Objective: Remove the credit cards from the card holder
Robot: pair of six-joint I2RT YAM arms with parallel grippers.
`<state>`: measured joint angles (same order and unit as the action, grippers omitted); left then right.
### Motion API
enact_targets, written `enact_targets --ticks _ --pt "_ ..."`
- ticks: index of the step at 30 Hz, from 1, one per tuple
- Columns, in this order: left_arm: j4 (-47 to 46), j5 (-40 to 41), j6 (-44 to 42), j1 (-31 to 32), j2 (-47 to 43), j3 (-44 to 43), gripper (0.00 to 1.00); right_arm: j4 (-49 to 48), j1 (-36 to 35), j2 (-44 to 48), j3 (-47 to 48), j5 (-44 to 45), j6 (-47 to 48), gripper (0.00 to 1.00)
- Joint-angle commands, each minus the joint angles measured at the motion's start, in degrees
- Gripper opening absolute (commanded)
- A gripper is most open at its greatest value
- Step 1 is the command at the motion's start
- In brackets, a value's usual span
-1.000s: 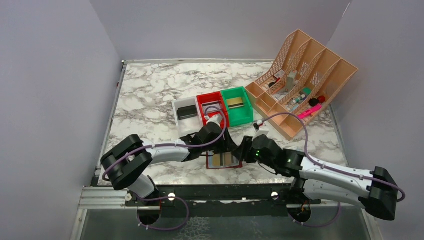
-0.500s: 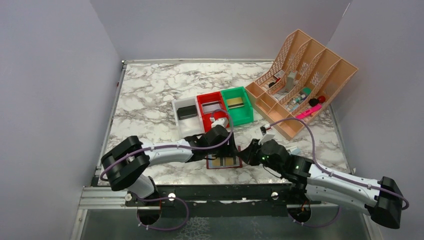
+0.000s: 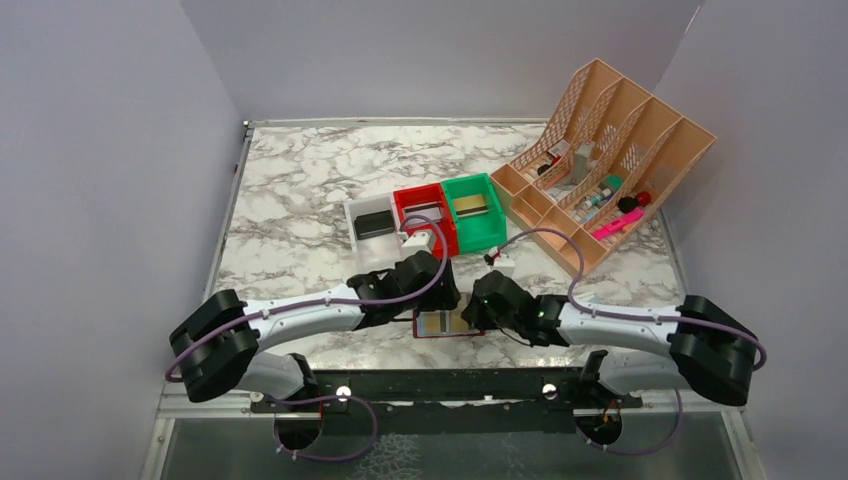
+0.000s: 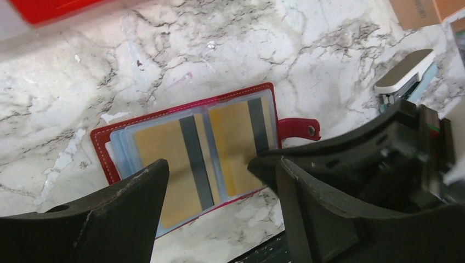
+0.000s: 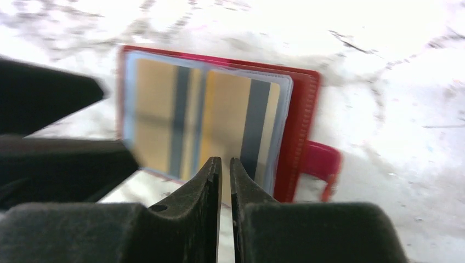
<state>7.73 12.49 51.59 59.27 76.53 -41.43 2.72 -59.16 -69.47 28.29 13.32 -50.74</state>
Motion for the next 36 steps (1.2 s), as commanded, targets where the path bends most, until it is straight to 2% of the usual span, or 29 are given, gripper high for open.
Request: enact_targets --ticks 1,10,17,22,25,36 --pt "-1.6 -0.2 -0.8 -0.1 -1.4 2.5 0.75 5.4 0.0 -5.0 -1.4 8.7 -5.0 0.15" --pt "-6.9 -8.4 -4.4 -0.1 7.9 -1.8 0.71 8.3 0.0 -4.0 -4.6 12.0 -10.6 0.15" --pt "-7.8 -9.3 -4.4 -0.1 13.6 -2.2 0.6 0.1 0.0 1.6 -13.1 10.6 -13.1 0.16" --pt "-9.2 -10.4 -3.9 0.0 16.4 -0.8 0.52 -3.4 0.0 1.0 -14.1 8.5 -12.2 0.16" --pt "-9.6 -10.5 -3.2 -0.1 17.3 0.4 0.46 -3.3 0.0 -0.9 -13.6 8.4 -12.4 0.16" --pt "-9.7 -8.9 -2.7 0.0 14.6 1.7 0.33 -3.6 0.0 -5.2 -11.6 6.5 -11.6 0.16"
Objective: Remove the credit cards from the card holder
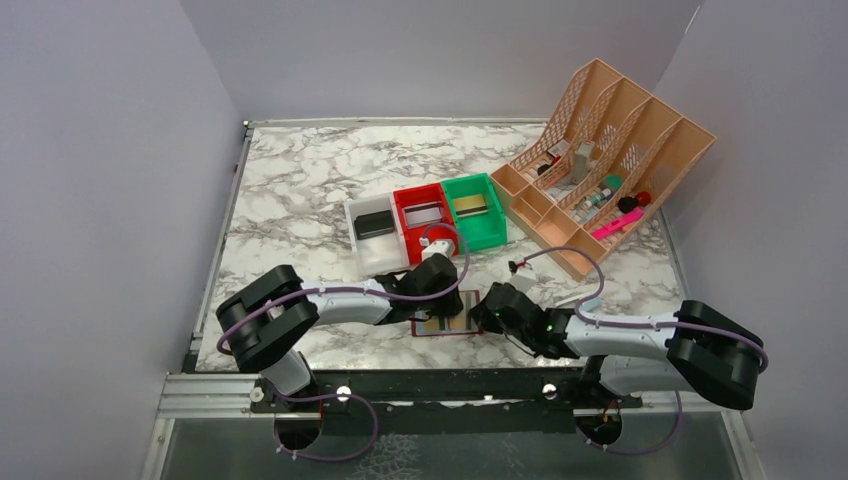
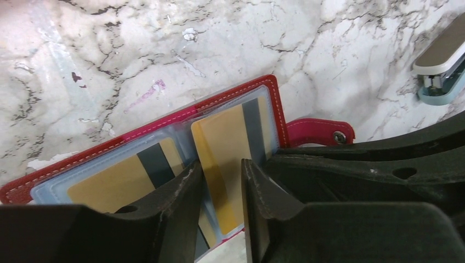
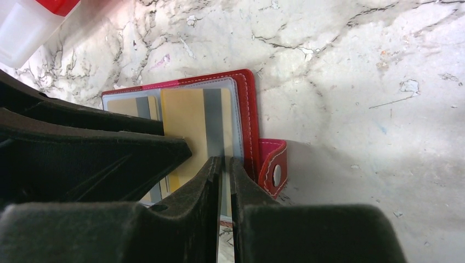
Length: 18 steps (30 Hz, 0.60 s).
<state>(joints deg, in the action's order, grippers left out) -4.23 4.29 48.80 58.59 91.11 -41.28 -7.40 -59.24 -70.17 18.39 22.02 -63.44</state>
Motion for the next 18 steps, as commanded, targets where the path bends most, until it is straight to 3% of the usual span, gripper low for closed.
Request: enact_targets --ticks 1,3,9,18 --pt "2.2 -0.8 0.1 0.7 0.1 1.3 0.3 6.2 0.1 -4.6 -1.7 -2.4 1.2 0.16" --pt "2.1 -1.7 0.2 0.6 0.1 1.0 0.25 6.0 0.1 -4.9 -1.7 -2.6 1.2 0.16" --pt "-0.6 -3.9 0.7 0.7 -0.8 2.8 0.21 5.4 0.1 -6.4 -1.4 -2.9 1.1 0.16" --pt "-2.2 -6.5 0.6 0.8 -2.9 4.6 0.24 5.5 0.1 -9.3 -0.9 -2.5 0.2 0.16"
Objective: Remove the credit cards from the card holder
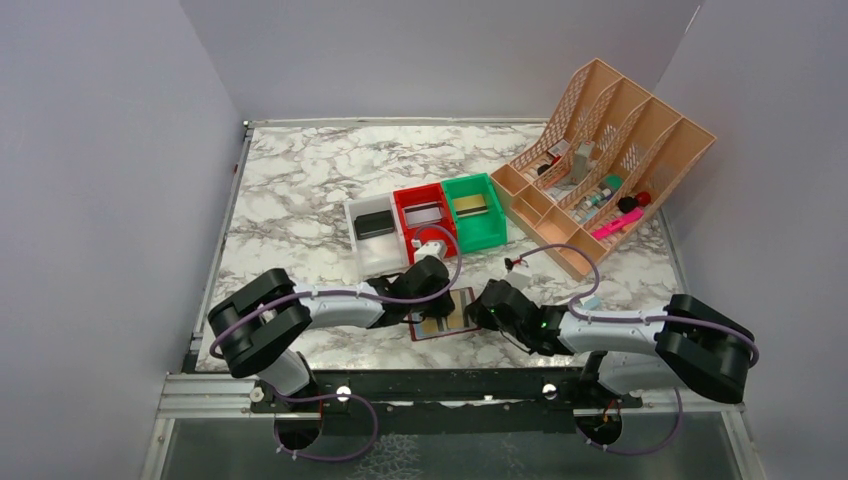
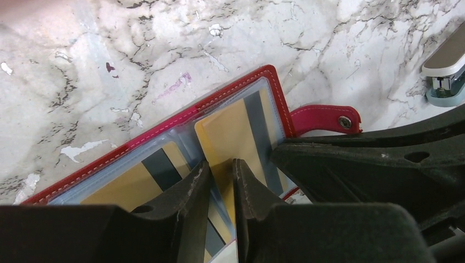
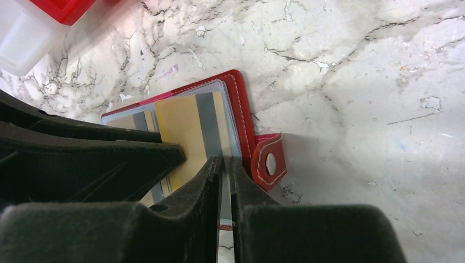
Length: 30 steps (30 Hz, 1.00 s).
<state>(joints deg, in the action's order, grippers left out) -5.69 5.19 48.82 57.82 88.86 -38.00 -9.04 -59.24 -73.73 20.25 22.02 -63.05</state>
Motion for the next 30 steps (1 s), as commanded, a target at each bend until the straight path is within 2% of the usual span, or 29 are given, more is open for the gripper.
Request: enact_targets --ticks 1,18,20,26,30 --pt "-0.9 -7.7 0.5 1.6 -0.7 1.5 0.24 7.1 0.1 -5.9 -2.8 -2.5 -0.2 0.16" --pt "-4.8 -8.9 2.5 1.6 -2.2 4.8 0.2 6.0 0.1 -7.3 -2.3 -3.1 0.0 0.16" --pt "-5.7 -8.8 3.1 1.6 -2.4 5.3 0.17 5.9 0.1 -7.3 -2.3 -3.2 0.1 0.16" --pt "-7.6 -8.9 3.5 1.6 -3.0 6.3 0.0 5.8 0.1 -7.3 -2.3 -3.4 0.2 0.16" --pt "-7.6 -8.9 3.4 1.6 -3.4 6.4 0.0 5.9 0.1 -6.9 -2.6 -3.2 0.0 0.16"
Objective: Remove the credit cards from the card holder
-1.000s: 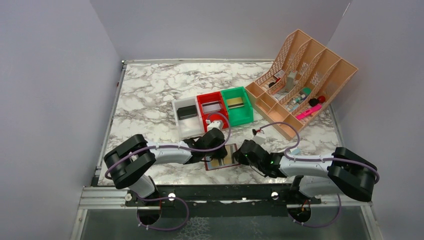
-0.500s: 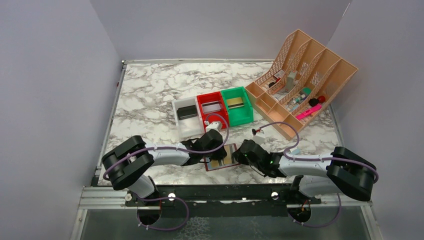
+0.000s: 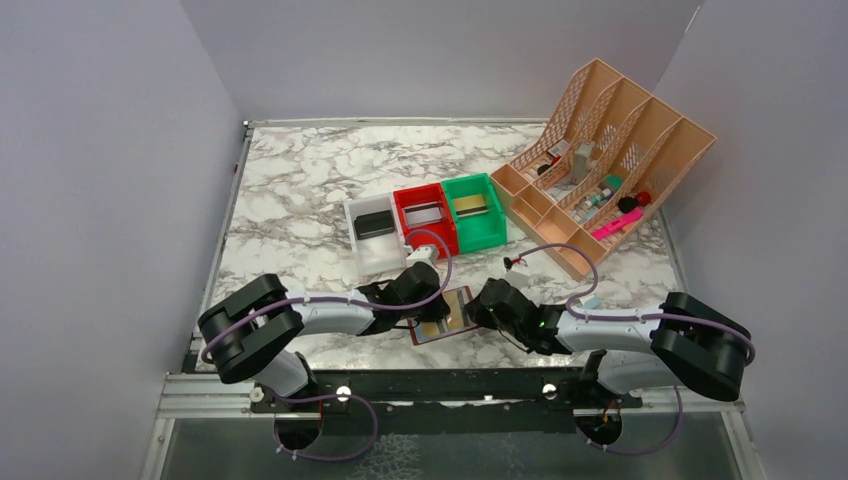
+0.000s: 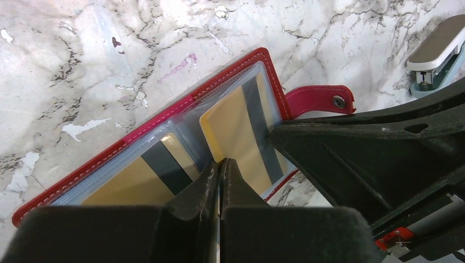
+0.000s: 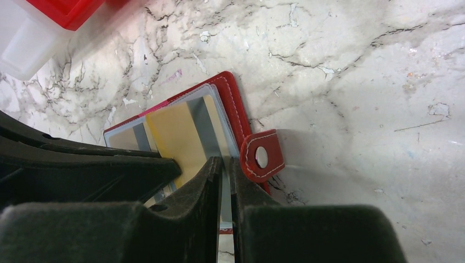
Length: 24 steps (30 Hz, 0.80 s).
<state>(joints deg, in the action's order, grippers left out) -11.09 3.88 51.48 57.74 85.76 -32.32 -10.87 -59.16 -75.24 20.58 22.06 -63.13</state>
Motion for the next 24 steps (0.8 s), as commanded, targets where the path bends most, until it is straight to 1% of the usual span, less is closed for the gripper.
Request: enact_targets --ticks 1,5,8,13,17,24 --pt "-2.0 -7.6 0.7 1.7 -0.6 0.8 0.0 7.9 0.0 -5.2 -2.9 -3.2 0.0 0.16" --pt "-0.1 -6.7 0.2 1.7 -2.2 0.6 0.0 8.0 0.0 -3.6 -3.4 -3.0 -0.2 0.16" --pt "3.0 -5.3 -1.1 1.7 -3.1 -0.5 0.0 7.1 0.0 -2.1 -4.2 -3.3 0.4 0.16" --pt "6.9 -4.9 -3.3 1.6 -3.1 -2.0 0.0 6.3 0.1 0.2 -4.5 -4.4 2.1 0.16" --pt "7.9 -4.8 -3.3 1.7 -3.5 -1.7 0.0 6.5 0.1 1.8 -4.6 -4.8 2.6 0.16" --pt "11.3 -2.2 -2.9 1.6 -6.7 0.1 0.0 7.3 0.0 3.3 -4.8 -4.2 2.4 0.16"
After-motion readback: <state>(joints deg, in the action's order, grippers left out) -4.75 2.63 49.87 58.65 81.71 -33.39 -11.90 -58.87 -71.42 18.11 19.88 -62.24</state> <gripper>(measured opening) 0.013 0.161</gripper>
